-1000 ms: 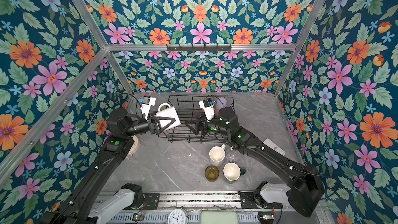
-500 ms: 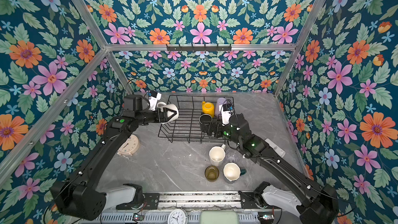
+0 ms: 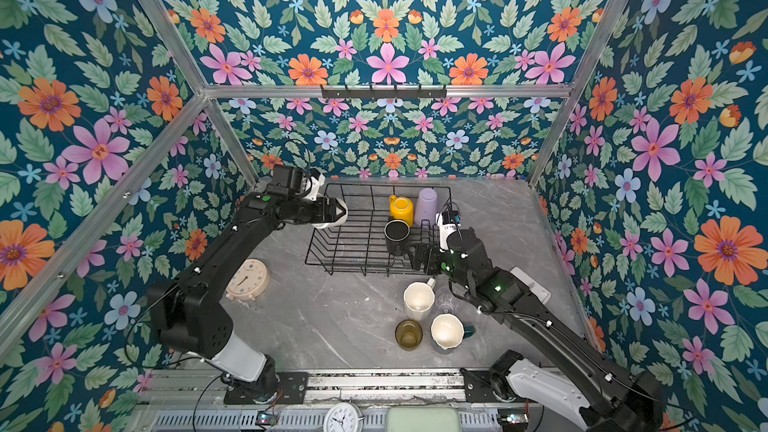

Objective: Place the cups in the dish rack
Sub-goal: 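Lower the white mug upside down into the rack's far corner with the left gripper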

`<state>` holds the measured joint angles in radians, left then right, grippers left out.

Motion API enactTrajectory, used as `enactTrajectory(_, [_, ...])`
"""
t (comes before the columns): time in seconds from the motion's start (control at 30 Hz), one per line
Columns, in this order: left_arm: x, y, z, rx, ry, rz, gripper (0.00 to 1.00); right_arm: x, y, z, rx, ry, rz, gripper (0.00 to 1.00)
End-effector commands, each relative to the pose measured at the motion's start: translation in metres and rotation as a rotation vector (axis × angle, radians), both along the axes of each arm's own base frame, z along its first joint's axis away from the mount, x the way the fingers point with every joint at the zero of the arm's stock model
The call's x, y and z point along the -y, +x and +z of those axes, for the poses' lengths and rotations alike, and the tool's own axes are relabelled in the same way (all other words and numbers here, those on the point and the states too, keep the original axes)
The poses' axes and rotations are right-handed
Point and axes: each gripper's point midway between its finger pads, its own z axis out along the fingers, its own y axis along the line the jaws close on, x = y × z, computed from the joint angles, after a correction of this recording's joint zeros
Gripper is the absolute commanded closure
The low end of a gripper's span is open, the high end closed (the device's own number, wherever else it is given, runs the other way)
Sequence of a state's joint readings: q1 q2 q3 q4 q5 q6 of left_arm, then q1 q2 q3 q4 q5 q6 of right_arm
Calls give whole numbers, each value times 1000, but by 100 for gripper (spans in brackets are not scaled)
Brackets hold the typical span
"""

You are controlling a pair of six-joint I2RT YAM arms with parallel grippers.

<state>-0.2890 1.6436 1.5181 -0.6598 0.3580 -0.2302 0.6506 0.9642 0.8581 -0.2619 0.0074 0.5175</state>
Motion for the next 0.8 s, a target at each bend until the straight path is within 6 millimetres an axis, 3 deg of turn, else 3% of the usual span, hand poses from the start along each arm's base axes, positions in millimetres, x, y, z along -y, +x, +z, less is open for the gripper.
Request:
enactTrajectory(0.0, [-5, 16, -8, 13, 89, 12, 100, 7, -2, -7, -13, -28, -17, 5])
enactTrajectory(0.4, [7, 65, -58, -59, 177, 39, 100, 16, -14, -27, -52, -38, -26, 5])
enactTrajectory(0.77, [9, 92, -104, -126, 246, 57, 100, 18, -20, -34, -67, -28, -29, 5])
